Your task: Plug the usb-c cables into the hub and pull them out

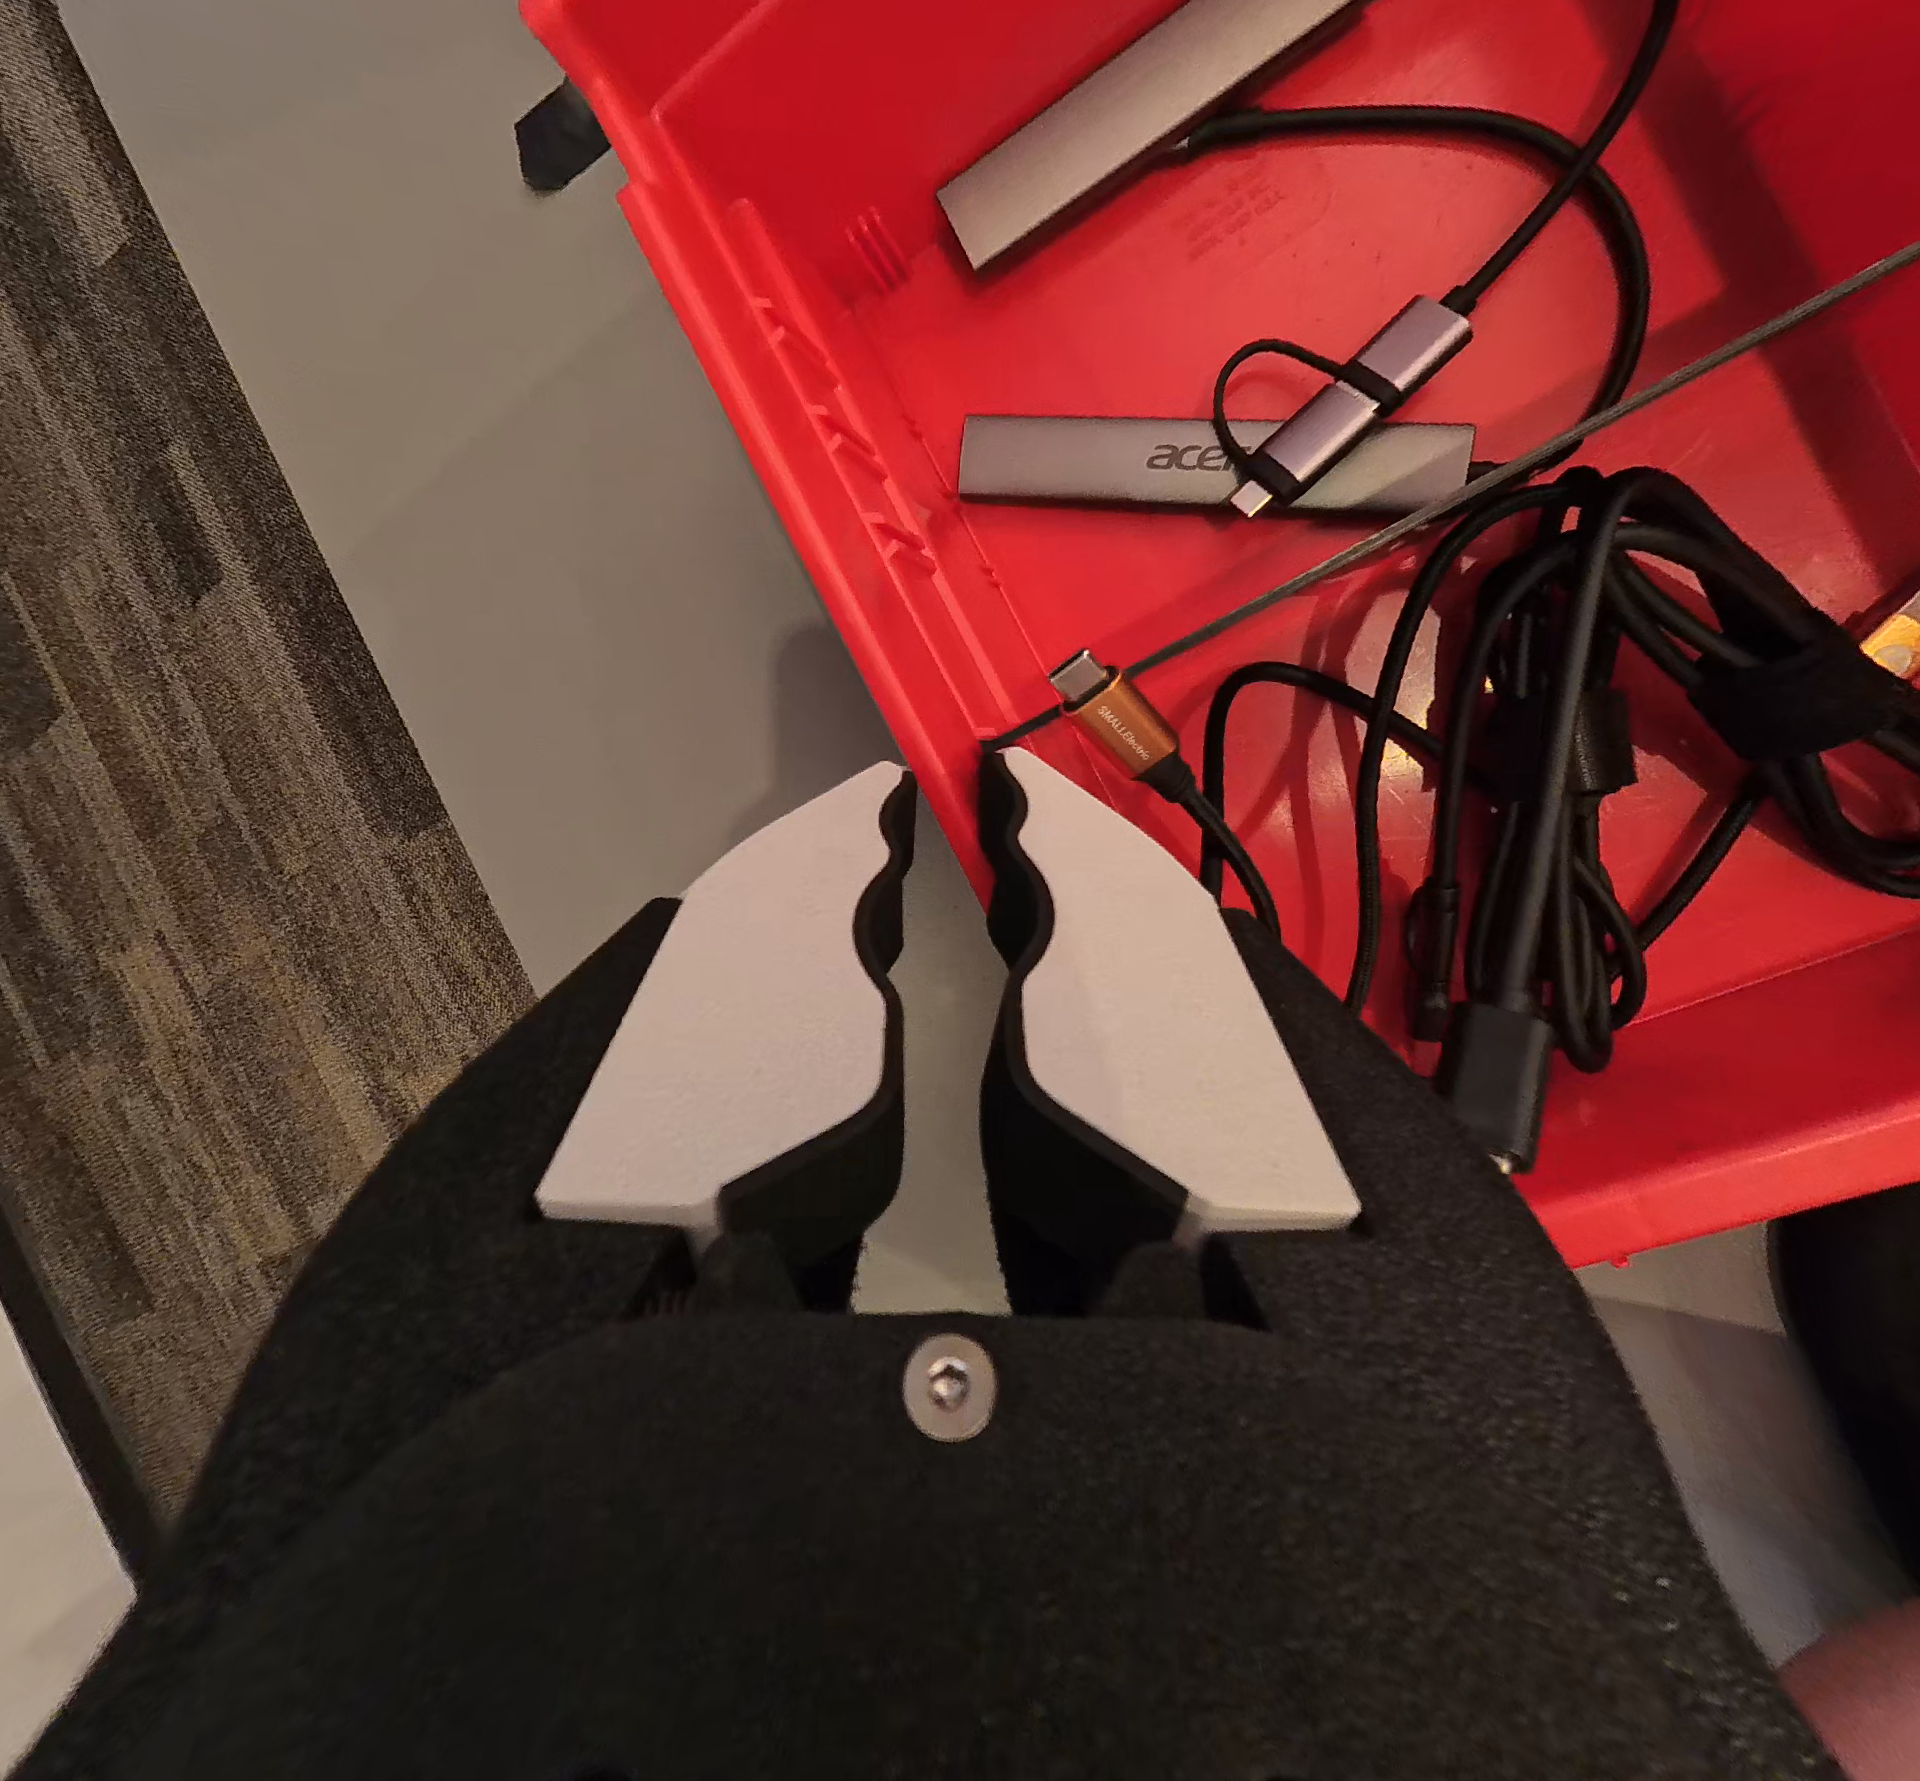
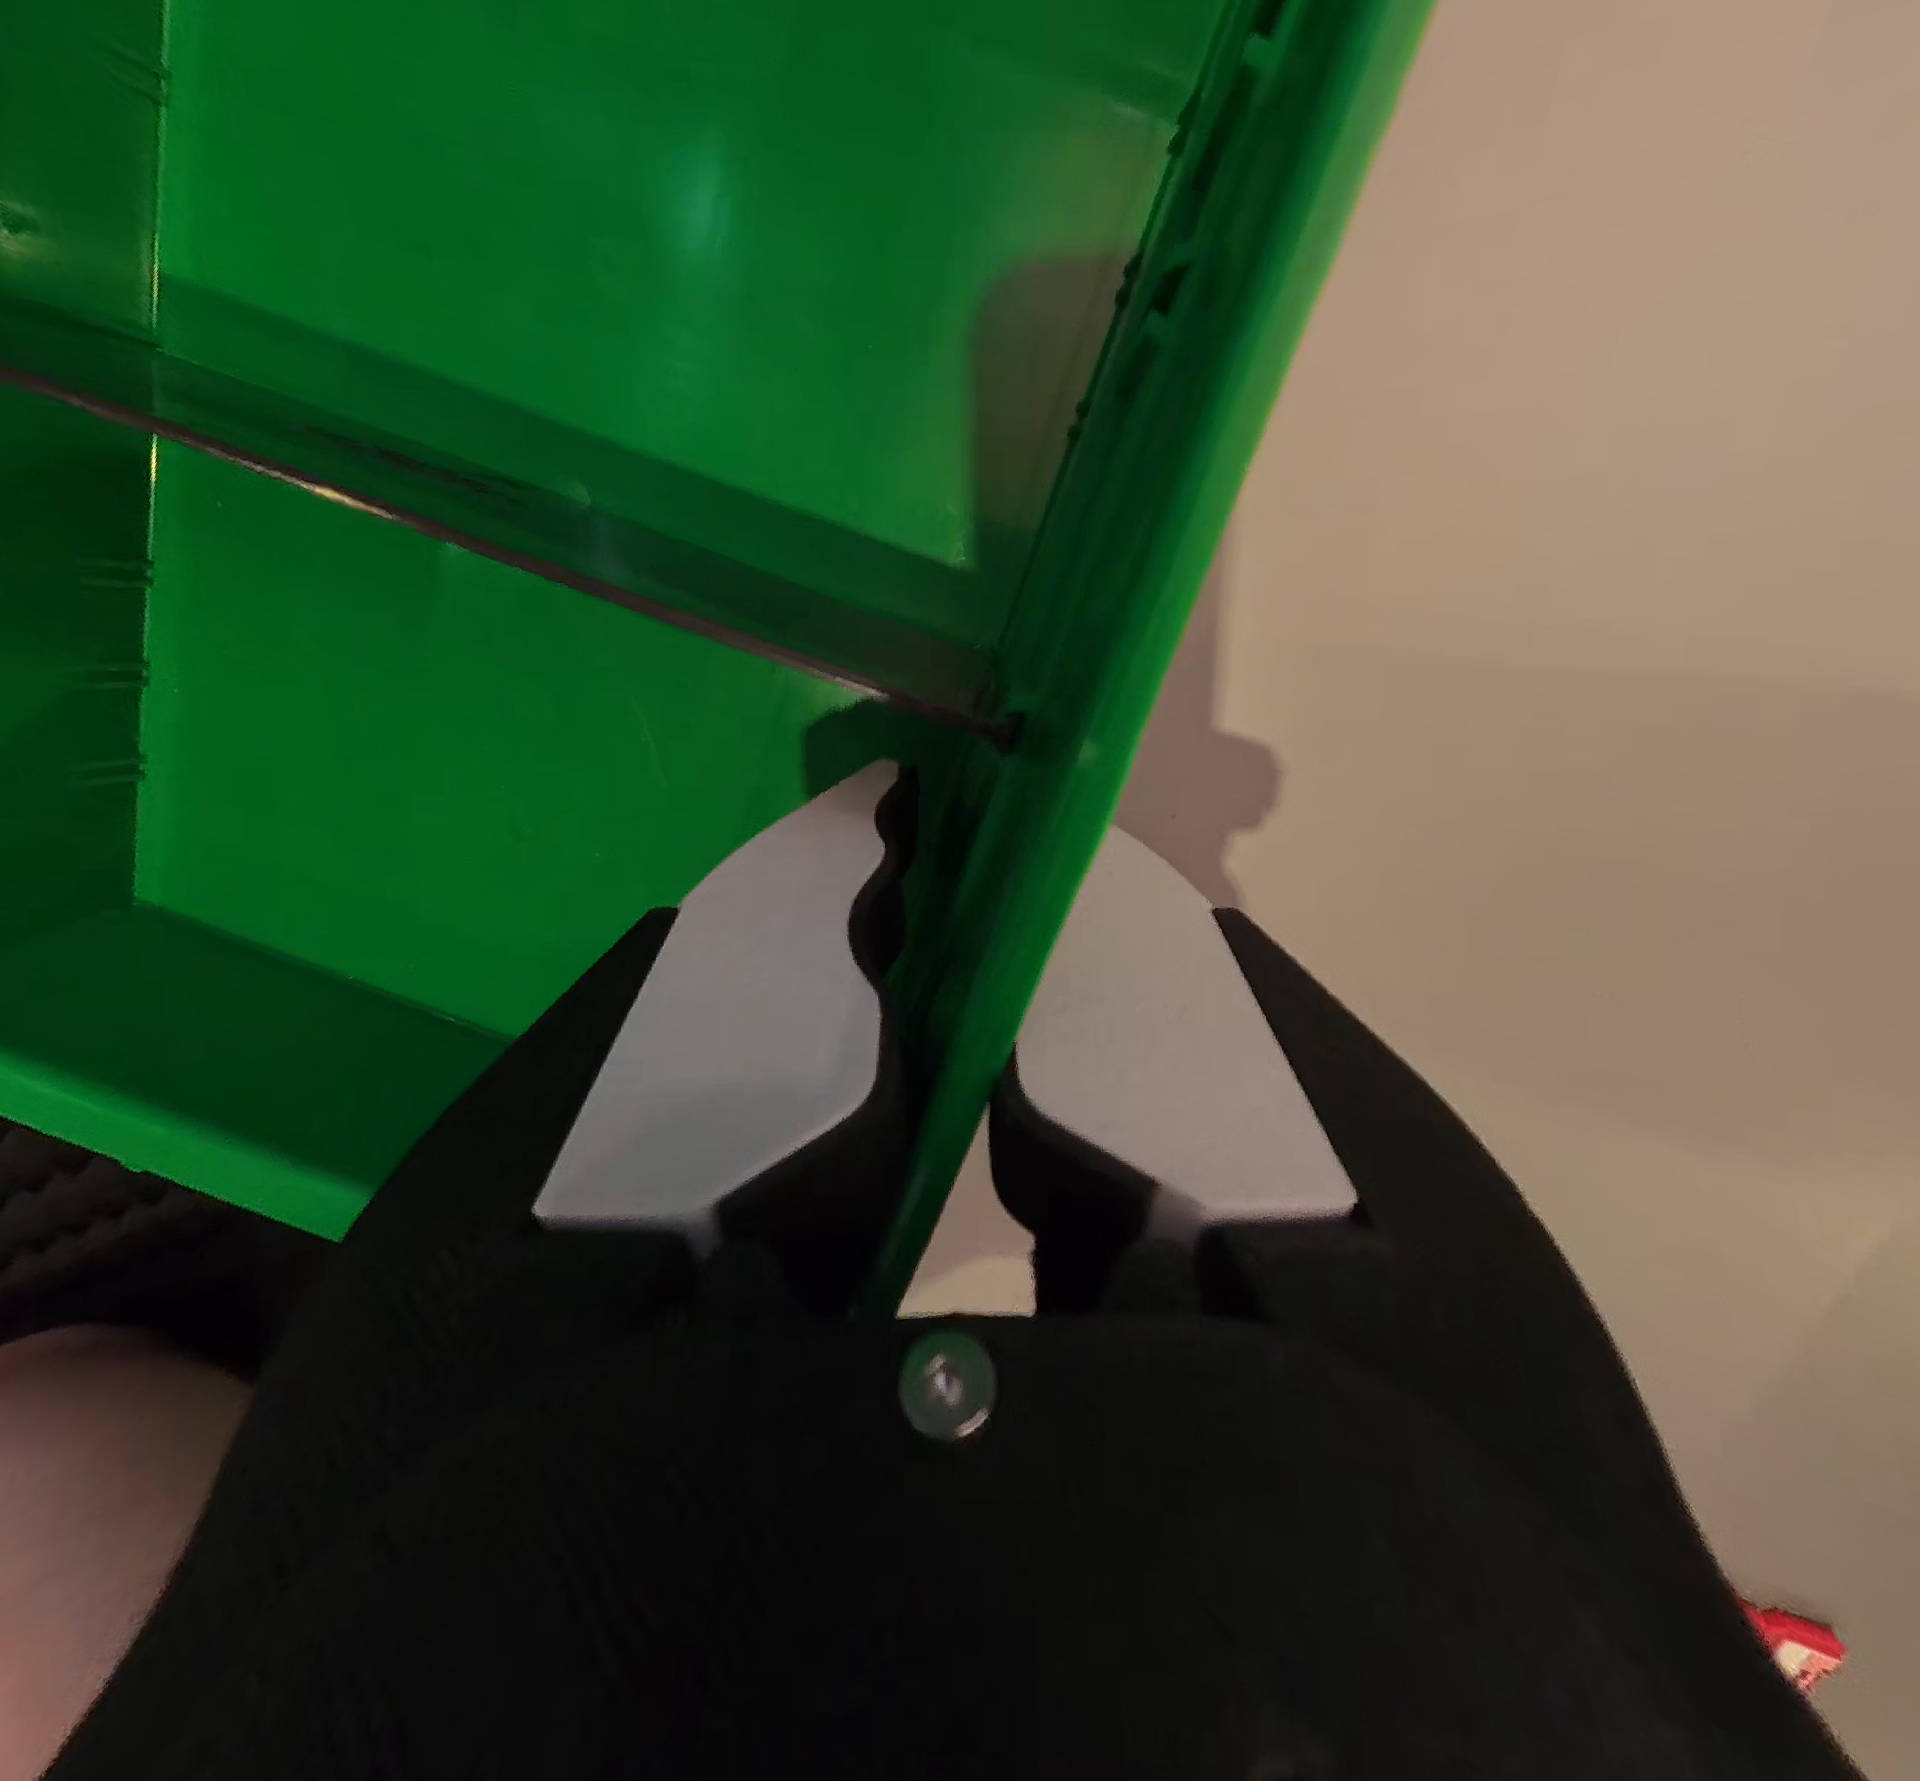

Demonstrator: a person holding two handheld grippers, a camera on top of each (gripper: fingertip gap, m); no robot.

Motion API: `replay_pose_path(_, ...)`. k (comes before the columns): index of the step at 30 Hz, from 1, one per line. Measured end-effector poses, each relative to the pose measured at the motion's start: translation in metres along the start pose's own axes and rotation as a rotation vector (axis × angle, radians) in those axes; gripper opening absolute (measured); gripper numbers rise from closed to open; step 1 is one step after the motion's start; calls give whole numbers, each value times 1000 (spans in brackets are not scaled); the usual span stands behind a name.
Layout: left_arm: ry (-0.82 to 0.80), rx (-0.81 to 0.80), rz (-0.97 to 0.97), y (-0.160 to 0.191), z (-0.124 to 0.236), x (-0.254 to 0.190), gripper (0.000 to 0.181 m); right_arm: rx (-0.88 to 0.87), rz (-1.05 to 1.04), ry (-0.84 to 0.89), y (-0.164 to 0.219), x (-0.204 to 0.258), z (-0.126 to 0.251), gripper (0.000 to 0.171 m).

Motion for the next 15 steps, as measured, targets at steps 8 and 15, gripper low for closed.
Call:
replay_pose_path(8,-112,-21,2,1,5,1,32,-81,-75,-54,2,-5,4,28)
replay_pose_path(15,-189,-161,33,-4,52,-6,48,-214,-120,158,4,-6,40,41)
Point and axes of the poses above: each gripper's, where its closed fingertips meet, z back along the fingers, y out of its underside, x = y × z across the jaws, the point moved 10 cm from there along z, back along the fingers, and after that the axes turned 8 degrees about -z, right-handed, at the moved point
